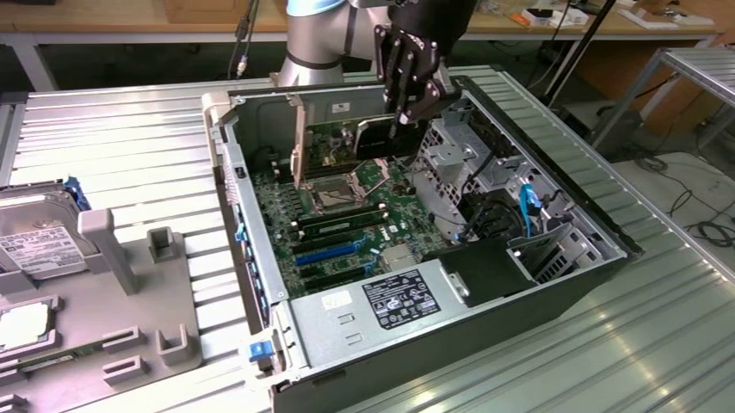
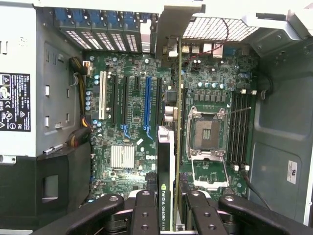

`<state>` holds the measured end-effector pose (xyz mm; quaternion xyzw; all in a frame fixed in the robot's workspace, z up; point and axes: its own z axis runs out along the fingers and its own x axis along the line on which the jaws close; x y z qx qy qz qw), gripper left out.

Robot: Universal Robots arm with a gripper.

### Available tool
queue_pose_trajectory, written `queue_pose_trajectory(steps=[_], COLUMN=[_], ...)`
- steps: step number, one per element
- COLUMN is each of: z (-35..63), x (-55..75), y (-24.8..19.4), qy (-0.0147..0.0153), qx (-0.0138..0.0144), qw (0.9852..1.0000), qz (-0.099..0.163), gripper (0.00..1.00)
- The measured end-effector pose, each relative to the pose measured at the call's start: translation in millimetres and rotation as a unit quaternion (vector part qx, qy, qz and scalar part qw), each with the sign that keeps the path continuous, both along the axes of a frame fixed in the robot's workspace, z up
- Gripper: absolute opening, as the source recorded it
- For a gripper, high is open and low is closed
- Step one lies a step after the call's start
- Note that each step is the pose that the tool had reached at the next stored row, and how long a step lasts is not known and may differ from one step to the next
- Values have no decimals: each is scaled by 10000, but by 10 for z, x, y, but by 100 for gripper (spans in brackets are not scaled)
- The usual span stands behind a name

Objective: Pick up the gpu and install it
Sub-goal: 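Insert the gpu into the slot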

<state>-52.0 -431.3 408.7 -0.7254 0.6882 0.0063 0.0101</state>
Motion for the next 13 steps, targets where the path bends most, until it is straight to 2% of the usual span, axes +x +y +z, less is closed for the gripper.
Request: queue_pose_trajectory(steps=[3, 6, 13], z=[-27, -78, -126], x=[-4, -24, -53], y=[1, 2, 4], qy=[0, -1, -2], qx=[-2, -23, -41], qw=[10000, 10000, 10000], qz=[0, 0, 0], gripper=[27, 27, 27])
